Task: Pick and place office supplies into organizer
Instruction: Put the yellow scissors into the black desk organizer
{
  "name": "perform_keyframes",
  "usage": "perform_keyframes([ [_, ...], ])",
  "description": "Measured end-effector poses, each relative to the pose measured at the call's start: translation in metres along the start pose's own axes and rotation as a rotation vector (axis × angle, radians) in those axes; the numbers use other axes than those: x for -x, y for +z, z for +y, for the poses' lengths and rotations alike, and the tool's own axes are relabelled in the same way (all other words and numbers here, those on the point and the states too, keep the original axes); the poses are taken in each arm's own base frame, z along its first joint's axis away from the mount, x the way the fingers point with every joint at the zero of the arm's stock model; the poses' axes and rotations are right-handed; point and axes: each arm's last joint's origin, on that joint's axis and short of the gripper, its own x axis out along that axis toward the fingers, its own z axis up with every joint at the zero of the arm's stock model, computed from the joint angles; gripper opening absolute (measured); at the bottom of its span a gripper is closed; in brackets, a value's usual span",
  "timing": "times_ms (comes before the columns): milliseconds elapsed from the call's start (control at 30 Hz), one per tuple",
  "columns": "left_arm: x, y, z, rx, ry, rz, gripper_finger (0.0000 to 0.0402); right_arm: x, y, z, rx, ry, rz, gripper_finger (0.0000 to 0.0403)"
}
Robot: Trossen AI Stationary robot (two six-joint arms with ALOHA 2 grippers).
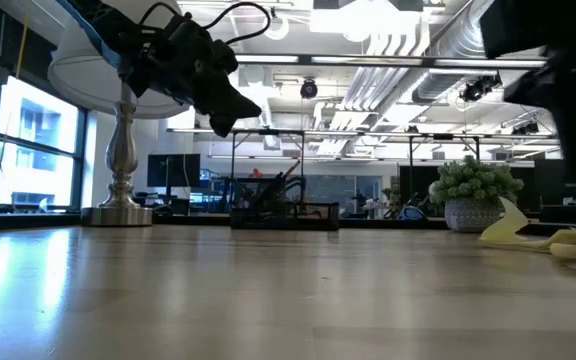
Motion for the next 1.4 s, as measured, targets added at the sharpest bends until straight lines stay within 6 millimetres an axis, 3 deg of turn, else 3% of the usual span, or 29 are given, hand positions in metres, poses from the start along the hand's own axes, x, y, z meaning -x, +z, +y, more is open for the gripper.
perform_keyframes([
  [233, 0.0, -0.002, 0.0, -0.015, -0.001, 0.015, 0.0001, -0.005, 0.007, -0.01, 0.14, -0.013, 0.031, 0.0188],
  [433, 0.0, -0.003, 0.0, -0.018, 0.011, 0.025, 0.0001, -0.027, 0.001, -0.005, 0.263, 0.045, 0.215, 0.024],
  [733, 0.0, -0.003, 0.001, -0.033, 0.024, 0.027, 0.0001, -0.05, 0.001, 0.0, 0.318, 0.03, 0.28, 0.0219],
  [1133, -0.011, -0.001, -0.013, -0.094, 0.046, 0.037, 0.0001, -0.034, 0.011, 0.002, 0.391, -0.037, 0.257, 0.0202],
  [1400, -0.013, 0.0, -0.016, -0.111, 0.045, 0.029, 0.0001, -0.037, 0.01, 0.004, 0.473, -0.046, 0.268, 0.0202],
])
